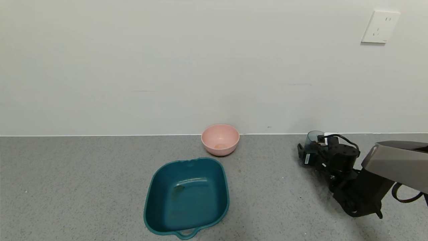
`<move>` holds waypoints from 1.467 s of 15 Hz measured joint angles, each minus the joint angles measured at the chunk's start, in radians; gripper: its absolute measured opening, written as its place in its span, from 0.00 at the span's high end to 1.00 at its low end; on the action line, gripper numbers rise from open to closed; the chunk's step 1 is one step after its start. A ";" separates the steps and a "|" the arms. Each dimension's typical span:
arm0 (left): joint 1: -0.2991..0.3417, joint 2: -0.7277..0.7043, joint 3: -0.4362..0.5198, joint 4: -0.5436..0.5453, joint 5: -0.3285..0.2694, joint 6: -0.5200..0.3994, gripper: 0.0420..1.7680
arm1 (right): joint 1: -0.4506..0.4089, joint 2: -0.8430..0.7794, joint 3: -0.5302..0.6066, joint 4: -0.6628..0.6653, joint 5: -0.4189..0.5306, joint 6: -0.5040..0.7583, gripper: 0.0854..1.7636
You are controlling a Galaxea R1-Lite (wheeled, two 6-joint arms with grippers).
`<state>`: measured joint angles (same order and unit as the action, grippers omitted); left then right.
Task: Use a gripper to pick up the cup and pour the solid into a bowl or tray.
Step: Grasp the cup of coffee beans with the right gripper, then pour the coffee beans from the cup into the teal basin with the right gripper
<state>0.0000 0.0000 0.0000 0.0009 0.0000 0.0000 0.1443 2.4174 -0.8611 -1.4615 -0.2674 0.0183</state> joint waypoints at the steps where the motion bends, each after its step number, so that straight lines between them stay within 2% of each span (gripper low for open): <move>1: 0.000 0.000 0.000 0.000 0.000 0.000 0.01 | 0.001 0.001 -0.001 0.000 0.000 0.000 0.15; 2: 0.000 0.000 0.000 0.000 0.000 0.000 0.01 | 0.004 0.001 -0.001 0.000 0.000 0.000 0.21; 3: 0.000 0.000 0.000 0.000 0.000 0.000 0.01 | 0.006 0.001 0.000 -0.001 0.000 0.000 0.22; 16: 0.000 0.000 0.000 0.000 0.000 0.000 0.01 | -0.003 -0.014 0.017 0.010 0.004 -0.004 0.23; 22: 0.000 0.000 0.000 0.000 0.000 0.000 0.01 | 0.005 -0.143 0.036 0.177 0.018 -0.004 0.23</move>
<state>0.0000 0.0000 0.0000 0.0013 0.0000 0.0000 0.1491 2.2745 -0.8249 -1.2840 -0.2496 0.0138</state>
